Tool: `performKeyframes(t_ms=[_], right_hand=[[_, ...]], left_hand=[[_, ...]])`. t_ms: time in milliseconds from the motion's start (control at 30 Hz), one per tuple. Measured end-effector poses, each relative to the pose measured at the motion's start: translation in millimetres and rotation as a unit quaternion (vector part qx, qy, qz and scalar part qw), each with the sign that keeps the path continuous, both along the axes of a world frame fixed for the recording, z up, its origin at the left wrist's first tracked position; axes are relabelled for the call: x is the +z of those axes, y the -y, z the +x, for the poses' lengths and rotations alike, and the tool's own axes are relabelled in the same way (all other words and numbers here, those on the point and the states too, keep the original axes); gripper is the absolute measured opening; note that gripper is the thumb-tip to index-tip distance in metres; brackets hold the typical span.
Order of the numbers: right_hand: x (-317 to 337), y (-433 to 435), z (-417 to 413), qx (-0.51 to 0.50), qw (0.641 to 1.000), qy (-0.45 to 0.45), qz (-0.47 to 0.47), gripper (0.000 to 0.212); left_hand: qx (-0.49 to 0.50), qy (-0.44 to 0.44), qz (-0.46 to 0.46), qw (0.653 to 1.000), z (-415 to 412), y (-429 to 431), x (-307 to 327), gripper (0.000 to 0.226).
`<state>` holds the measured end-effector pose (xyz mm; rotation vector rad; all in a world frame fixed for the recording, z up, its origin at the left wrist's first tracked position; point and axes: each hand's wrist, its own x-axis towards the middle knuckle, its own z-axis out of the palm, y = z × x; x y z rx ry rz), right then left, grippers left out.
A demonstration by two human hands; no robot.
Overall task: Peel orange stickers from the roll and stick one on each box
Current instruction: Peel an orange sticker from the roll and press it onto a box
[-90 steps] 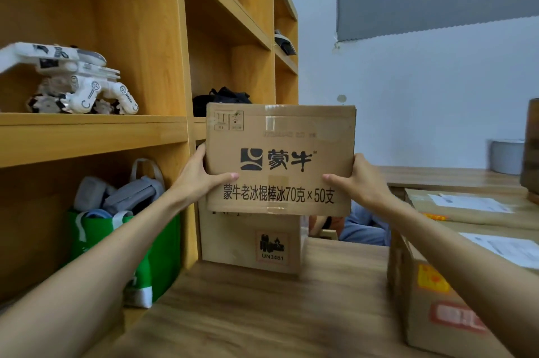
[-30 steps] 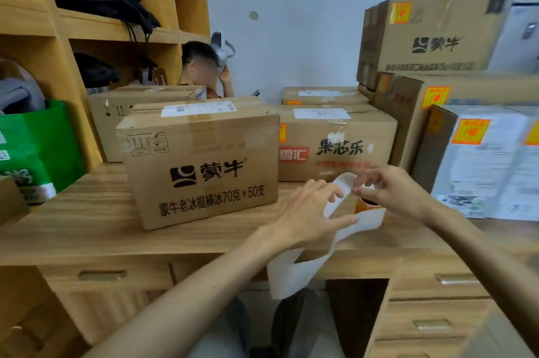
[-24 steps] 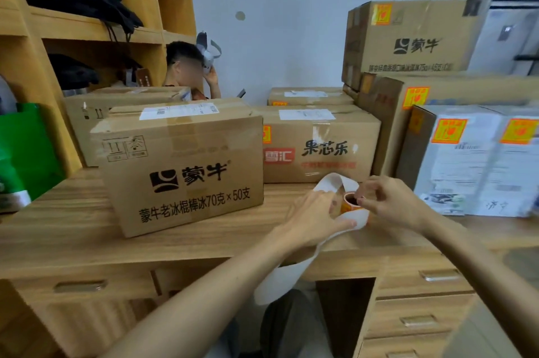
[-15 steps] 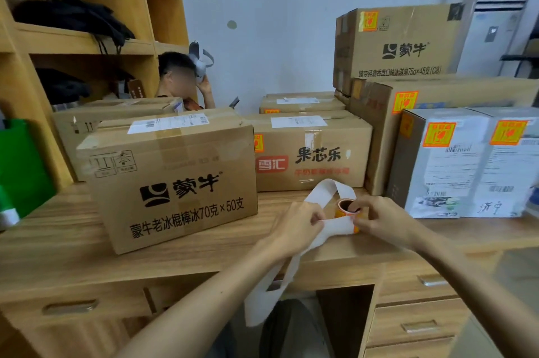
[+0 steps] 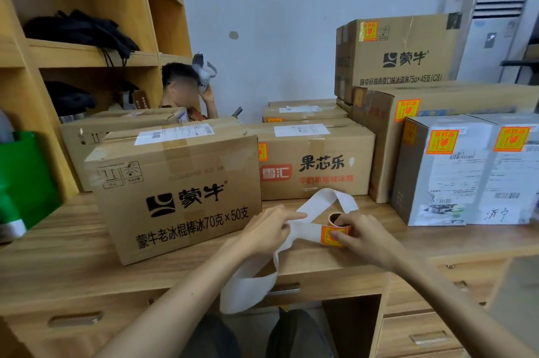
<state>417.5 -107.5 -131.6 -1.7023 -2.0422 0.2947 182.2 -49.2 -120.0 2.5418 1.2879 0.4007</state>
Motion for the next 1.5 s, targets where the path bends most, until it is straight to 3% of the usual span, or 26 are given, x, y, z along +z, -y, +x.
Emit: performKeyframes(t_ms=[433, 633, 833, 967, 1200, 1500], right_hand=[[-7.2, -3.5, -1.7, -0.031, 0.999, 0.015, 0.029, 0.020], [-9.2, -5.8, -7.0, -0.038, 0.998, 0.010, 0.040, 0.015], [-9.5, -4.9, -10.3, -0.059, 0.997, 0.020, 0.053, 0.022], [-11.0, -5.4, -12.7, -0.065, 0.996, 0.026, 0.056, 0.025], [-12.5, -1.2, -13.9, -0.067, 0.995, 0.001, 0.069, 0.036], [-16.0, -4.7, -3.2, -0.080, 0.993, -0.018, 0.084, 0.026]], left_hand=[[-0.026, -0.149, 0.093, 0.984, 14.0, 0.0, 11.0, 0.054], [-0.074, -0.027, -0.001, 0.997, 25.2, 0.5, 15.9, 0.078], [-0.061, 0.024, 0.045, 0.997, 30.1, -5.9, -0.2, 0.030], [-0.051, 0.068, 0.059, 0.995, 29.1, -8.9, -8.0, 0.010], [-0.046, 0.108, 0.022, 0.993, 22.3, -8.1, -11.4, 0.011], [-0.031, 0.142, -0.028, 0.989, 25.6, -5.8, -12.6, 0.018]])
